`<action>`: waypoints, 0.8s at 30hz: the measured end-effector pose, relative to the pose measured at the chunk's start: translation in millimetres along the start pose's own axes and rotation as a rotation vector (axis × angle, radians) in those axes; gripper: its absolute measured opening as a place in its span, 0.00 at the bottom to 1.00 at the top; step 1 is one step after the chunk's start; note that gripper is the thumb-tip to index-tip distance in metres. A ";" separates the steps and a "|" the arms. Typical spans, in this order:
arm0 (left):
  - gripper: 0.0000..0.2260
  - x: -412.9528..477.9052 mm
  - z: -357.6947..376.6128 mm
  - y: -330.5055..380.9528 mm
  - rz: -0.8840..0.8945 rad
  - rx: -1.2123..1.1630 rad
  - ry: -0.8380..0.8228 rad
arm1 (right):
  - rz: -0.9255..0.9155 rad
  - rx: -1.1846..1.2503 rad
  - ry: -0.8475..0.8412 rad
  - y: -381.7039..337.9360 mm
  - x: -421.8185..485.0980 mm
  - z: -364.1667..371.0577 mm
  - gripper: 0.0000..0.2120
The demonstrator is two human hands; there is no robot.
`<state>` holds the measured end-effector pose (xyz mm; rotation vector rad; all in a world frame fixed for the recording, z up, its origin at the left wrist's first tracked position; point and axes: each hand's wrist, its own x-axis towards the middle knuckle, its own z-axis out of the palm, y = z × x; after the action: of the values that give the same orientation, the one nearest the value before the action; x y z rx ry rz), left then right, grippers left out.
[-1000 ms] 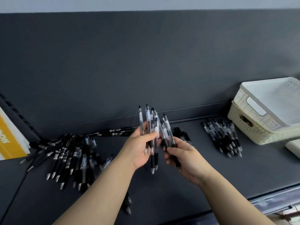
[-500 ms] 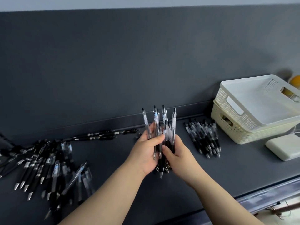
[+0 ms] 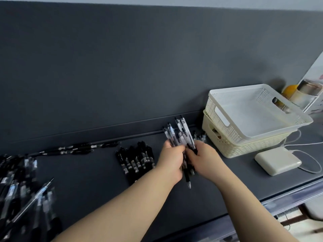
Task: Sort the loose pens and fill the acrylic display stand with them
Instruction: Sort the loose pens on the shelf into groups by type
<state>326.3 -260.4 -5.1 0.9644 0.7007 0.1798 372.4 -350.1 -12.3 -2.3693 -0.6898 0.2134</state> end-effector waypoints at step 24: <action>0.37 19.4 19.1 -33.6 0.088 0.720 -0.127 | 0.152 -0.002 -0.117 62.6 38.2 -7.8 0.16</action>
<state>347.6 -284.4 -34.1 1.6802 0.6113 -0.0679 433.8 -374.8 -44.9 -2.4278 -0.5643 0.4196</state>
